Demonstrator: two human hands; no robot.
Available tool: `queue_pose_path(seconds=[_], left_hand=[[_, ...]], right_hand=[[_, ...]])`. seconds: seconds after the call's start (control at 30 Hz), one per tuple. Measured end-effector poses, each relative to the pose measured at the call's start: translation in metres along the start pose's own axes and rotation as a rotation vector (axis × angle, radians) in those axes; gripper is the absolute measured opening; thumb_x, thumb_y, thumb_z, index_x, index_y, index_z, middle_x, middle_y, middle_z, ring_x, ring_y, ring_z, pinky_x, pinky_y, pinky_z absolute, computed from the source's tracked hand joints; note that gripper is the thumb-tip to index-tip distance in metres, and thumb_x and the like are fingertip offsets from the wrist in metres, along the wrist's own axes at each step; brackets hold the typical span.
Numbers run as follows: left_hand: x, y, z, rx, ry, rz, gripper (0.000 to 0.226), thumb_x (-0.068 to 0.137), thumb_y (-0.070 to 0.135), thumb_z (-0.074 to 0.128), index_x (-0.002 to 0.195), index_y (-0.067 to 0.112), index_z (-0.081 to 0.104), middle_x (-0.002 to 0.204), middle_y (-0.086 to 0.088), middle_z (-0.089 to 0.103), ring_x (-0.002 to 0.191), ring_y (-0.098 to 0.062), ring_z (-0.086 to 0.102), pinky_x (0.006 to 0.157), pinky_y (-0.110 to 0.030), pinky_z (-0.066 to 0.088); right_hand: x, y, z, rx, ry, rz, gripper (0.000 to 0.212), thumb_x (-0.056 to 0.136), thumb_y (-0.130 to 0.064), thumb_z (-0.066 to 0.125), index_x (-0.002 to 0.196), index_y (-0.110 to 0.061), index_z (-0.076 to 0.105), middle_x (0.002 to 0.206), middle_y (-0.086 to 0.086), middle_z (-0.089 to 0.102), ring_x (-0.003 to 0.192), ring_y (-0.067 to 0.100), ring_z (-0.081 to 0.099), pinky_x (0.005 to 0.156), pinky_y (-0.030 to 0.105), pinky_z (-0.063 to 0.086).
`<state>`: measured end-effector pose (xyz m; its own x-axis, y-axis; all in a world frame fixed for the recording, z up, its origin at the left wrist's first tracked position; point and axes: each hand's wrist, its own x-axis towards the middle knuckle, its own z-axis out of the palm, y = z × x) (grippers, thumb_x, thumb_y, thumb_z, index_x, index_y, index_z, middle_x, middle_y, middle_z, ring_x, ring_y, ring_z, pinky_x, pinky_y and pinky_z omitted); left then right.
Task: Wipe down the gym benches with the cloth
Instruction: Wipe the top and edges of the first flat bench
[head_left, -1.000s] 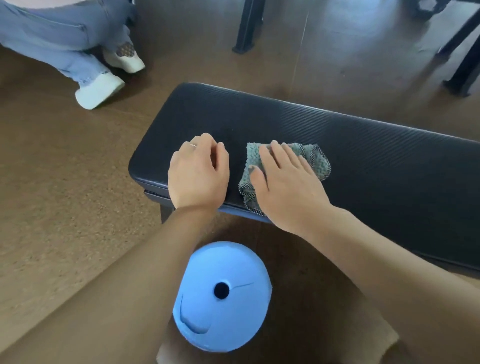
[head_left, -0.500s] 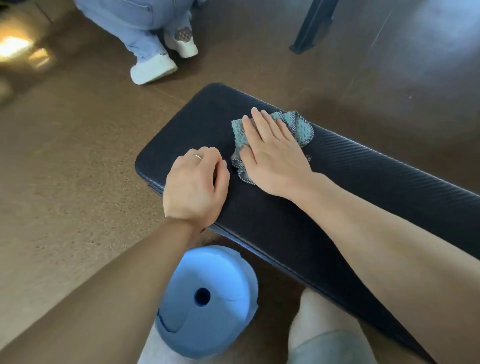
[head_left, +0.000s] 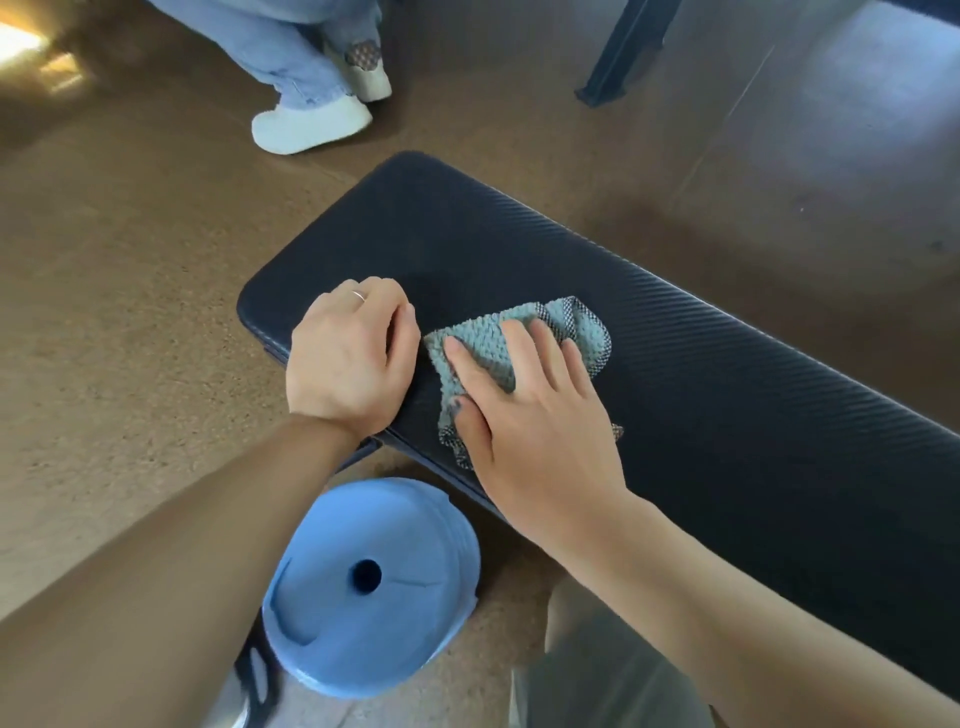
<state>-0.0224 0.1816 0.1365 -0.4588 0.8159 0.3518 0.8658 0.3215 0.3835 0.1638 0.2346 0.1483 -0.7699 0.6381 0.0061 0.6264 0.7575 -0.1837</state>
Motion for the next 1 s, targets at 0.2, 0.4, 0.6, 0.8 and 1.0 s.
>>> queue_pose_path(seconds=[0.2,0.4,0.6,0.8,1.0], left_hand=[[0.001,0.000,0.000,0.006,0.016,0.031,0.025,0.101,0.022,0.039,0.081,0.011,0.050,0.075,-0.001,0.052,0.069,-0.025,0.044,0.066,-0.042,0.039],[0.004,0.002,-0.005,0.006,0.012,0.086,0.025,0.103,0.020,0.038,0.082,0.011,0.047,0.076,-0.001,0.048,0.068,-0.025,0.041,0.066,-0.048,0.037],[0.004,-0.017,-0.031,-0.014,0.014,-0.573,0.044,0.101,0.039,0.044,0.139,0.019,0.041,0.140,-0.009,0.041,0.128,-0.032,0.037,0.111,-0.048,0.025],[0.012,-0.062,-0.062,-0.656,-0.046,-1.166,0.049,0.101,0.043,0.035,0.145,0.022,0.044,0.137,-0.005,0.054,0.125,-0.027,0.052,0.100,-0.043,0.041],[0.018,-0.045,-0.043,-1.046,0.011,-1.259,0.033,0.101,0.043,0.035,0.102,0.023,0.062,0.101,0.003,0.069,0.089,-0.012,0.063,0.088,-0.030,0.050]], right_hand=[[0.034,0.015,0.004,0.043,-0.007,-0.104,0.056,0.108,-0.041,0.023,0.163,-0.031,0.029,0.170,0.020,0.018,0.158,0.038,0.014,0.129,0.049,0.011],[0.123,0.029,0.001,0.002,-0.094,-0.039,0.055,0.111,-0.041,0.018,0.164,-0.039,0.008,0.174,0.009,-0.001,0.160,0.029,-0.004,0.129,0.045,-0.002],[0.052,0.000,-0.001,0.018,-0.071,-0.090,0.059,0.108,-0.038,0.018,0.166,-0.030,0.013,0.173,0.014,0.005,0.160,0.033,0.000,0.129,0.048,0.001],[0.000,-0.026,0.001,-0.036,-0.131,-0.211,0.060,0.107,-0.040,0.017,0.166,-0.029,0.015,0.173,0.012,0.012,0.159,0.035,0.008,0.129,0.048,0.008],[0.091,-0.043,0.013,-0.035,-0.117,-0.222,0.058,0.108,-0.038,0.014,0.166,-0.032,0.011,0.174,0.011,0.005,0.160,0.034,0.000,0.130,0.047,0.002]])
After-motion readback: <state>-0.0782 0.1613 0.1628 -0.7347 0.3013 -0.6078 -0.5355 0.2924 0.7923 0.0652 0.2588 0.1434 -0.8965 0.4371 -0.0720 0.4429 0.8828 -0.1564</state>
